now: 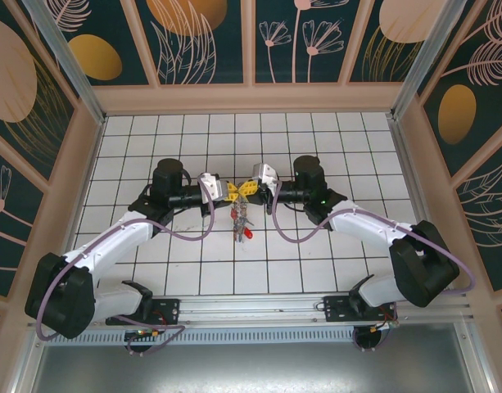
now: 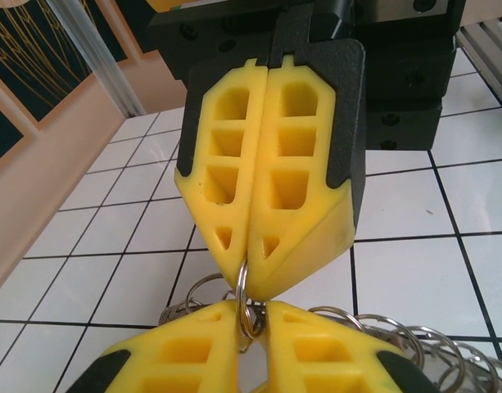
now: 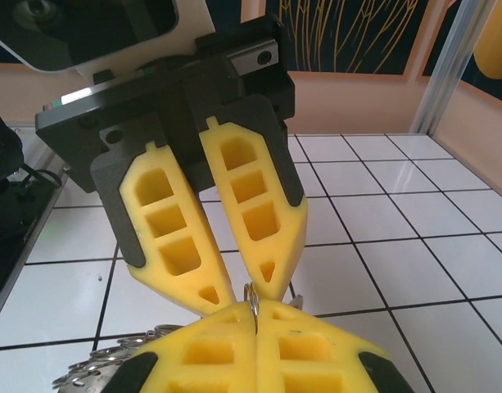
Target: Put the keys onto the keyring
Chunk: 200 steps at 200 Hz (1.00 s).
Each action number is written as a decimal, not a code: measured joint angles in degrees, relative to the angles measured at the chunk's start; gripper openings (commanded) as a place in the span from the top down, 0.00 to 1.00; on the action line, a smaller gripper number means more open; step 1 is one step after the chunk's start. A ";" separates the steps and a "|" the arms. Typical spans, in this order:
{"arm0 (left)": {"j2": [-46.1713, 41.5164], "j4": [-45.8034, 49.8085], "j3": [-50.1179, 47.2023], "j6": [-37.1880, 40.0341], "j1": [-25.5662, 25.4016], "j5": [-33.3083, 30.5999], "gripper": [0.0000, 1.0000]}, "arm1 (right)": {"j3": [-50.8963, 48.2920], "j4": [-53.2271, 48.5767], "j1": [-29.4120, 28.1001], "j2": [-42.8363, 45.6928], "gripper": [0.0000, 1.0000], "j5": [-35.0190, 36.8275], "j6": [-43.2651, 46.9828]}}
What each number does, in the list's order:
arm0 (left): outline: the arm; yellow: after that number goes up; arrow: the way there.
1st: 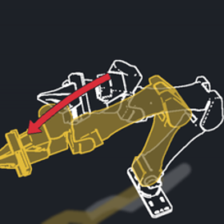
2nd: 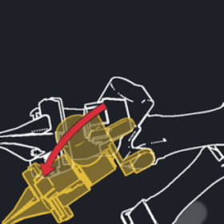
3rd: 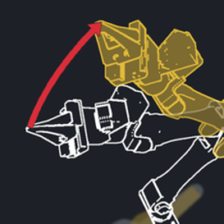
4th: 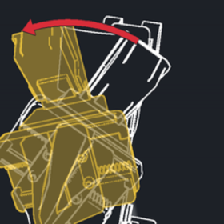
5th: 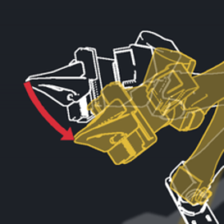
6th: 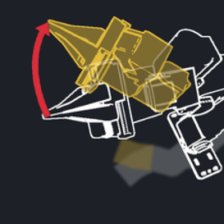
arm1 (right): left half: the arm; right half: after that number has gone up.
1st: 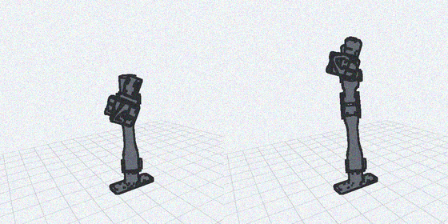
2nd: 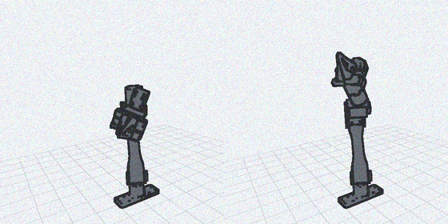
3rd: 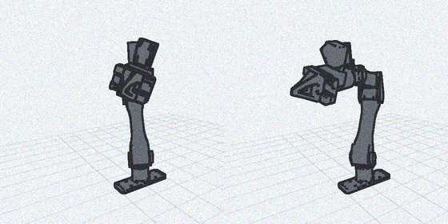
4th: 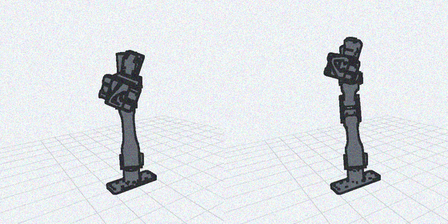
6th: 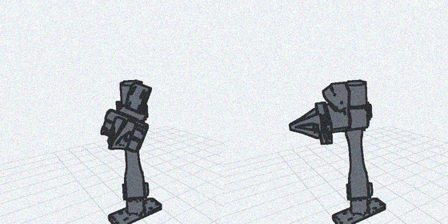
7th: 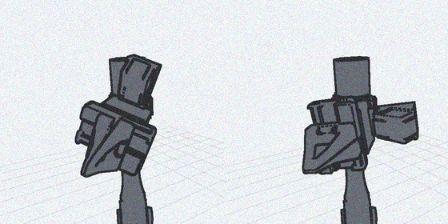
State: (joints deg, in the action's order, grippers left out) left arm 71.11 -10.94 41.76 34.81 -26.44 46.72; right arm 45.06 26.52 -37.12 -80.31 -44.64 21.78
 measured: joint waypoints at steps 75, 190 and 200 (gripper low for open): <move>0.31 -0.35 -0.09 -1.90 0.07 -1.77 1.00 | -0.46 -0.31 -0.07 -0.09 1.00 0.81 0.46; -3.26 11.87 -0.07 7.45 -0.52 -12.96 1.00 | 10.80 -27.69 -1.09 -0.98 0.70 3.56 15.43; -3.26 12.28 -0.04 7.85 -0.52 -13.09 1.00 | 11.17 -27.69 -1.57 -1.51 0.69 4.33 15.43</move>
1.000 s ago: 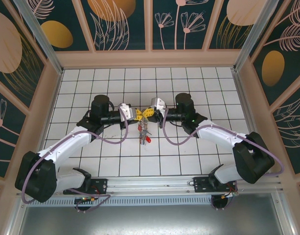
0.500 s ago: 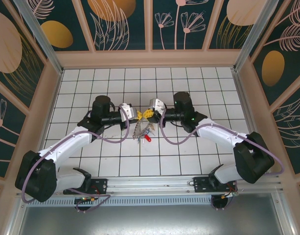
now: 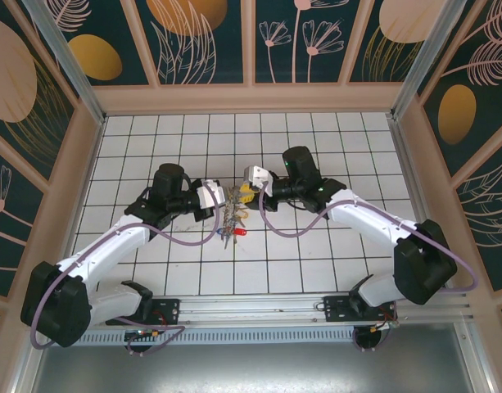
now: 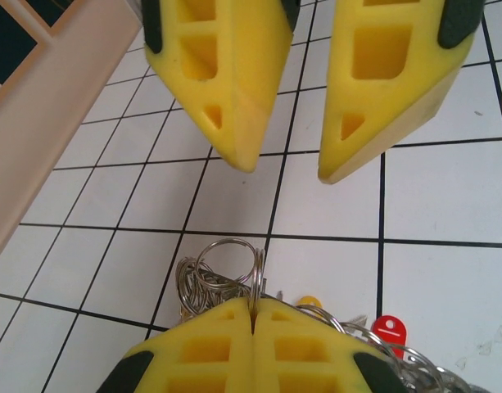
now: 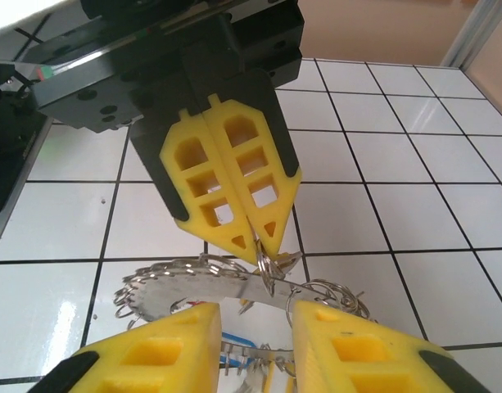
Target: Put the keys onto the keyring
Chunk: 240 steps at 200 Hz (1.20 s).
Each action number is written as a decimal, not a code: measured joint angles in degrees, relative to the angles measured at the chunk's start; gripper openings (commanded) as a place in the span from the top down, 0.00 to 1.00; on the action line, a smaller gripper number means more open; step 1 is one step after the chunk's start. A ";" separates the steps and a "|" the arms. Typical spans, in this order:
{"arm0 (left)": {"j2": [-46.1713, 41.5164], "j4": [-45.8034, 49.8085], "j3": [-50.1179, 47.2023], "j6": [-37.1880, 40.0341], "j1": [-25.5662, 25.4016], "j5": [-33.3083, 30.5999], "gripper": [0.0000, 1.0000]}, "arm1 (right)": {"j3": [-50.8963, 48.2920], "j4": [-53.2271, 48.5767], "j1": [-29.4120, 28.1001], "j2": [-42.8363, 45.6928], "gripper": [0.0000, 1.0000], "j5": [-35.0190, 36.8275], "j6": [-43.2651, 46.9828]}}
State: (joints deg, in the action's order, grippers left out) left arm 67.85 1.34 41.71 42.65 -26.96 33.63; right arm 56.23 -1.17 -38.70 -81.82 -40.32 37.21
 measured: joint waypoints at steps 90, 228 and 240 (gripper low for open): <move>0.00 0.81 0.26 0.85 -0.07 -0.72 1.00 | 3.02 0.00 -3.21 -4.94 0.75 5.03 1.57; -0.50 -2.69 0.26 -3.52 0.15 2.80 0.87 | -11.65 24.57 -3.41 0.61 1.00 6.54 -9.79; -0.50 -3.30 0.26 -3.93 0.20 3.45 0.86 | -13.35 28.02 -3.32 1.07 1.00 6.88 -11.69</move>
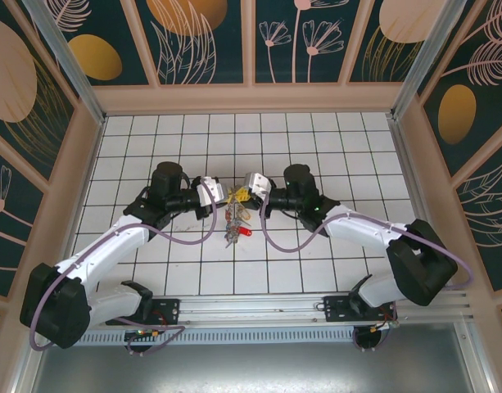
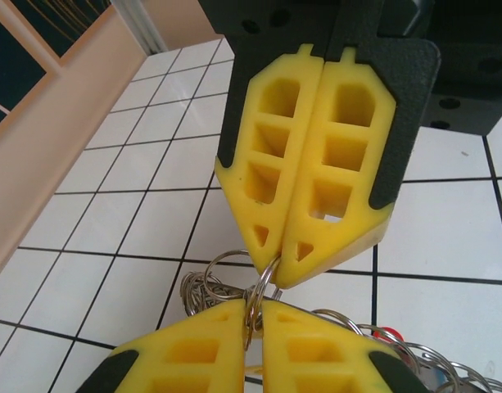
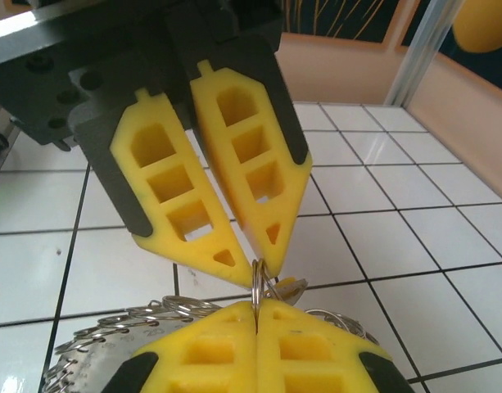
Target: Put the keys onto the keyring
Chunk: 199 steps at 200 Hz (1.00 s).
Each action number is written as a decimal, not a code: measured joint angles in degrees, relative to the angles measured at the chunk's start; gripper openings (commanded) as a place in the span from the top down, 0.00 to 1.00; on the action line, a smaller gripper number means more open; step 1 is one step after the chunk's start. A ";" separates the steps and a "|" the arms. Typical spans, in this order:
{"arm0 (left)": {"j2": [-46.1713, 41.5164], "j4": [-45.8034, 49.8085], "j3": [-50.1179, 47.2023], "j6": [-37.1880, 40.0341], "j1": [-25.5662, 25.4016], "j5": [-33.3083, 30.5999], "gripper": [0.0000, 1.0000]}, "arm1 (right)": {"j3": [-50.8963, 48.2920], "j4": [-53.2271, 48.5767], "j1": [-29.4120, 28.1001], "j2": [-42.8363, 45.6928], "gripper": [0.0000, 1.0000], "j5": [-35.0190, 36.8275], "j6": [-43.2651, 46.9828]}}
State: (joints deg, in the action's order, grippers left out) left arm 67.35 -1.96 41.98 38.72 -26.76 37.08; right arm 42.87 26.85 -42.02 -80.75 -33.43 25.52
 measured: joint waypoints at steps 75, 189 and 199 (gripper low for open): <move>2.36 -5.20 0.15 -2.93 0.28 4.15 0.85 | -4.55 10.51 1.03 1.05 1.00 0.74 -6.32; 5.62 -17.57 -0.42 -16.50 0.28 7.08 0.82 | -11.50 27.45 1.20 1.73 1.00 4.98 -14.53; 6.08 -18.40 -0.42 -17.53 0.31 7.56 0.82 | -11.50 27.71 1.20 1.73 1.00 4.98 -14.58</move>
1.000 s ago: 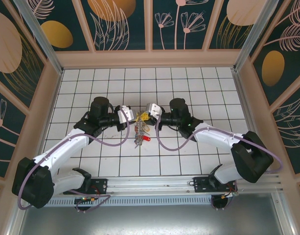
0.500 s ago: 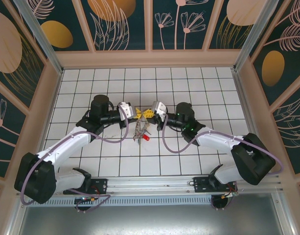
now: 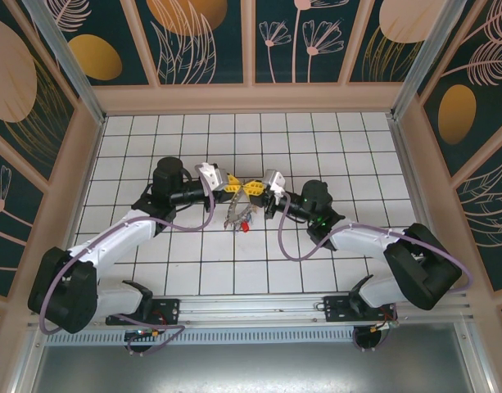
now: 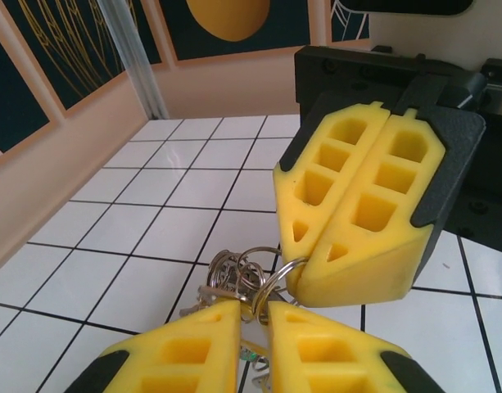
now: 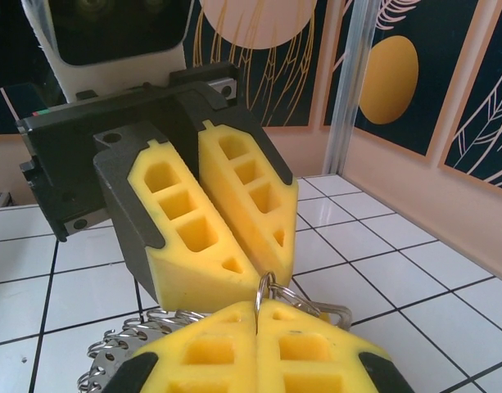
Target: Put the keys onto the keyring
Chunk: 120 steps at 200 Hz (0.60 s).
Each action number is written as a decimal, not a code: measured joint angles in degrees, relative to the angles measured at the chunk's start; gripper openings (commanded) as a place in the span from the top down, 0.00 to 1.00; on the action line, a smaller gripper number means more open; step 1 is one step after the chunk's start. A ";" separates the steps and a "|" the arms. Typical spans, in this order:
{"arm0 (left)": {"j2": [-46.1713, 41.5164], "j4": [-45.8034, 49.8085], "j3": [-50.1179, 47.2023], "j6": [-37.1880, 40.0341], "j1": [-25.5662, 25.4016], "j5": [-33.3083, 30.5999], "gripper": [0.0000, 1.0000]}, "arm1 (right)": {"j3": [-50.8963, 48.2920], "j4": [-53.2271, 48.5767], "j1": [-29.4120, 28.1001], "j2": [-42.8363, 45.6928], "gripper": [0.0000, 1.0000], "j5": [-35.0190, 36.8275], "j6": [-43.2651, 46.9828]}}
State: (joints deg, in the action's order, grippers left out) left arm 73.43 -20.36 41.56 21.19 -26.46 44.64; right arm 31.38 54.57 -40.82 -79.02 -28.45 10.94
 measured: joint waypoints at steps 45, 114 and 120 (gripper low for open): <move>1.55 -1.09 0.02 -2.34 0.00 2.16 0.82 | 0.00 1.05 -0.09 -0.90 1.00 0.15 -0.35; 1.62 0.22 0.02 -2.67 0.42 2.23 1.00 | 0.24 -0.35 -0.48 -1.07 1.00 1.31 3.02; 1.62 0.68 0.02 -2.62 0.42 1.64 1.00 | 0.57 -1.31 -0.50 -1.07 1.00 1.44 3.67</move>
State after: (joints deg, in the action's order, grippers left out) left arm 75.05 -19.68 41.58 18.57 -26.04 46.28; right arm 31.94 53.25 -41.32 -80.09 -27.00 14.61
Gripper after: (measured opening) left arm 0.065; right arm 0.047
